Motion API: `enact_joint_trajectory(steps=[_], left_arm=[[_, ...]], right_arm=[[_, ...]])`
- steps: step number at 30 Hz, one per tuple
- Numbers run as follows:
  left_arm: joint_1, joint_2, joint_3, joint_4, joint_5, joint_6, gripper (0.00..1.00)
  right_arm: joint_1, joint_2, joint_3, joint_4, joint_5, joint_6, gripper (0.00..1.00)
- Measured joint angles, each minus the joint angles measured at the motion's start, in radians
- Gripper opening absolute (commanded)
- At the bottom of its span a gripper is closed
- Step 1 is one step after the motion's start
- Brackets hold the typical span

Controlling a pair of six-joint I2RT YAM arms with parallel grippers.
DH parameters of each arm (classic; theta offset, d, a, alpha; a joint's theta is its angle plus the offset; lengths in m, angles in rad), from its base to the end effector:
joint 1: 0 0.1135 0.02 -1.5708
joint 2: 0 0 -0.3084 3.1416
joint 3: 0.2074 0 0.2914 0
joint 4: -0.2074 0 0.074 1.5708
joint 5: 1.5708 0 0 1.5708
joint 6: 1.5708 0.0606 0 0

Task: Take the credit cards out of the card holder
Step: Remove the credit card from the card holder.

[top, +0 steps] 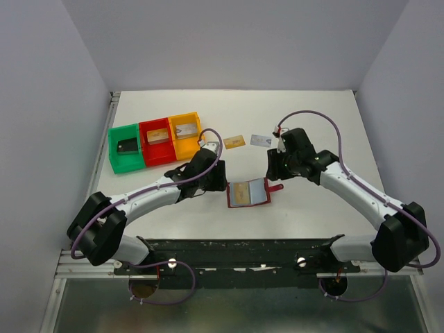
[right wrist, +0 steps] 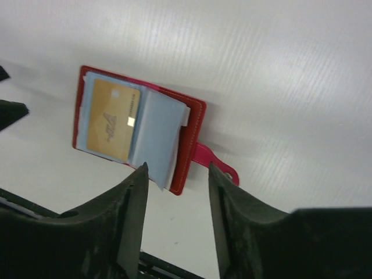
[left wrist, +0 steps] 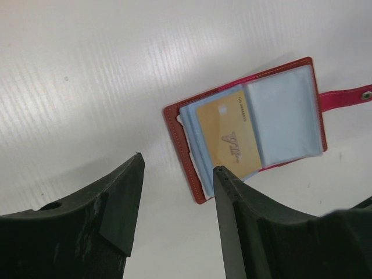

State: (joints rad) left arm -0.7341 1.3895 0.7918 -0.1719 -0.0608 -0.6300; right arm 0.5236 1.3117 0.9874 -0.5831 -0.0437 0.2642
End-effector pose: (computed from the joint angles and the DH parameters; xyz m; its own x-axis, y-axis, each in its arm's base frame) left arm 0.2478 -0.2187 0.2124 -0.7923 -0.0771 -0.6052 0.2098 0.8971 -0.3890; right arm 0.2700 0.1589 0.2716 -0.7952 -0.1578 -0.5854 -0.3265 0.9251 0.1940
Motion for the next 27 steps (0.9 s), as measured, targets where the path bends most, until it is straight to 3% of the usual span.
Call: enact_joint_trajectory(steps=[3, 6, 10, 14, 20, 27], left_arm=[[0.000, 0.000, -0.010, 0.060, 0.062, 0.000, 0.52], [0.000, 0.008, -0.014, 0.124, 0.126, -0.005, 0.39], [0.000, 0.043, -0.014, 0.187, 0.171, -0.013, 0.28], [0.000, 0.102, -0.014, 0.201, 0.179, -0.016, 0.24], [0.000, 0.162, -0.014, 0.204, 0.186, -0.029, 0.22], [0.000, 0.176, -0.014, 0.216, 0.186, -0.031, 0.22]], right_arm=[[0.000, -0.075, -0.076, 0.091, -0.084, 0.019, 0.19], [0.000, -0.108, -0.142, 0.203, -0.216, 0.067, 0.13], [0.000, -0.024, -0.198, 0.366, -0.346, 0.143, 0.18], [0.000, 0.076, -0.260, 0.481, -0.429, 0.216, 0.23], [0.000, 0.183, -0.276, 0.600, -0.491, 0.284, 0.24], [0.000, 0.219, -0.277, 0.635, -0.491, 0.298, 0.34]])
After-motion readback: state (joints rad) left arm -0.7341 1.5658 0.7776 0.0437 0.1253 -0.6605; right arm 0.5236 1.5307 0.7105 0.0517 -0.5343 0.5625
